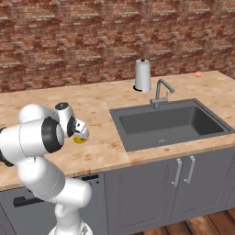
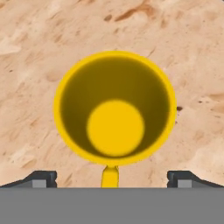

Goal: Move the mug from next to the sink to the open cabinet. Then, move the bowl with the sweet potato to the fridge to clear the area for faucet cleaning.

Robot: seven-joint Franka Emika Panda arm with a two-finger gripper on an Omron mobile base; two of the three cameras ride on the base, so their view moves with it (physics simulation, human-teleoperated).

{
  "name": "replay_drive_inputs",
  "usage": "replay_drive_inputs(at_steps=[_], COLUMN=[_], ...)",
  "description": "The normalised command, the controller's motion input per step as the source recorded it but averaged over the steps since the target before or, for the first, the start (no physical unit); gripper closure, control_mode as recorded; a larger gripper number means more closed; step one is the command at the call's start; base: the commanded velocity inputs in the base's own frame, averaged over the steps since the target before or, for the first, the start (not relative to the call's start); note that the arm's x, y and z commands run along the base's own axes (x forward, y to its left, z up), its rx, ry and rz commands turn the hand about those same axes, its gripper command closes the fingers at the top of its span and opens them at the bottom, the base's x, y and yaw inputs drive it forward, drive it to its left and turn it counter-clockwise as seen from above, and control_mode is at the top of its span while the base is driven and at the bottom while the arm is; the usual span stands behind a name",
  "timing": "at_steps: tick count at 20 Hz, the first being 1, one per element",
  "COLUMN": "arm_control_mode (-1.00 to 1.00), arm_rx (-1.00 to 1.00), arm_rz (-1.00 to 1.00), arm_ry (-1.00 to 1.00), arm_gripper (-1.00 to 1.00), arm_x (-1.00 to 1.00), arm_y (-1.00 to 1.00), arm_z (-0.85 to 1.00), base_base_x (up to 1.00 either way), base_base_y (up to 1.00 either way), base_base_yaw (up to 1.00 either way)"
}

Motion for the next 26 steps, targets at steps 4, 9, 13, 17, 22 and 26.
replay_drive_inputs(at_steps=[4,9,13,17,22,26], arm_control_mode=[-1.0,-1.0,-1.0,-1.0,-1.0,-1.0], arm_rx=[0.0,0.0,0.0,0.0,0.0,0.0], arm_rz=[0.0,0.0,0.0,0.0,0.0,-0.03], arm_ry=[0.0,0.0,0.0,0.0,0.0,-0.02], arm_gripper=[-1.0,-1.0,1.0,1.0,1.0,1.0], arm_x=[0.0,0.0,0.0,0.0,-0.04,-0.09], arm_y=[0.0,0.0,0.0,0.0,0.0,0.0], arm_z=[-0.19,-0.04,0.0,0.0,0.01,0.3], base_base_x=[0.0,0.0,0.0,0.0,0.0,0.0], base_base_y=[0.0,0.0,0.0,0.0,0.0,0.0], base_base_yaw=[0.0,0.0,0.0,0.0,0.0,0.0])
